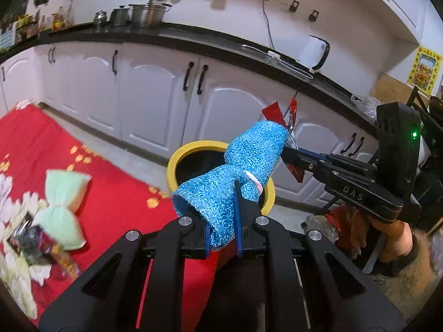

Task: Collect trash
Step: 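Carry the sock and candy wrapper over the yellow bin, then open both tools to drop the sock and wrapper into the bin, then move both tools back over the snack packets on the bedspread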

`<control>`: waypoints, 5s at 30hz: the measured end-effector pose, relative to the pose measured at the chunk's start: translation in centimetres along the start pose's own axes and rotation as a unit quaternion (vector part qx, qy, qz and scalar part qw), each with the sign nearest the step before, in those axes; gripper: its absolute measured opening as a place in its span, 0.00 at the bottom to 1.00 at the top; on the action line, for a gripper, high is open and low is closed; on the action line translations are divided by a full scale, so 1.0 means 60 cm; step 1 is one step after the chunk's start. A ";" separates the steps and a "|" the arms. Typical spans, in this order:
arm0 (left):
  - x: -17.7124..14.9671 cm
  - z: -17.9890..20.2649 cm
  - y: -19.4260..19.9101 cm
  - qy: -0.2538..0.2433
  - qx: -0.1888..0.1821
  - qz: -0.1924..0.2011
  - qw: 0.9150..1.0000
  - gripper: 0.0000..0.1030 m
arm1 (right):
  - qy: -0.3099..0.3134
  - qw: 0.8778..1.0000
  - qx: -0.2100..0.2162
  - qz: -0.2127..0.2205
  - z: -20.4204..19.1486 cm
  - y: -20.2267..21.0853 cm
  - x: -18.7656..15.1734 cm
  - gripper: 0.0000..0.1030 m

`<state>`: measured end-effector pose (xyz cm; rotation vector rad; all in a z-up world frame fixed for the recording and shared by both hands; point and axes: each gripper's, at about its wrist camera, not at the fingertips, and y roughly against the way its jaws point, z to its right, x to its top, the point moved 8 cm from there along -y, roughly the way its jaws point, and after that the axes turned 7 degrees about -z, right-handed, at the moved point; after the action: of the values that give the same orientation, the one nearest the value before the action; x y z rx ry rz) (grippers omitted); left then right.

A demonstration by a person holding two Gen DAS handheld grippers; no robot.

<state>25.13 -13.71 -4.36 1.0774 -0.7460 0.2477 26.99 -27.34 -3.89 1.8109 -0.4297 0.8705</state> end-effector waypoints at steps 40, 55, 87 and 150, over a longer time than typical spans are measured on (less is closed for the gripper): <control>0.043 -0.038 -0.248 0.037 0.037 -0.083 0.995 0.07 | -0.095 0.995 0.001 -0.027 0.160 -0.099 -0.034 0.10; 0.034 -0.056 -0.299 0.053 0.043 -0.113 0.991 0.07 | -0.125 0.991 0.013 -0.054 0.177 -0.156 -0.053 0.10; 0.048 -0.098 -0.193 0.091 0.078 -0.051 0.991 0.90 | -0.150 0.988 -0.040 -0.025 0.183 -0.114 -0.050 0.79; -0.105 -0.388 0.185 0.225 0.197 0.079 0.951 0.90 | 0.065 0.994 0.074 -0.045 -0.300 -0.120 -0.036 0.88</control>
<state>24.67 12.74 -6.76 1.2769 -0.3741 0.7791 23.67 -8.31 -6.55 1.8804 -0.2034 0.9709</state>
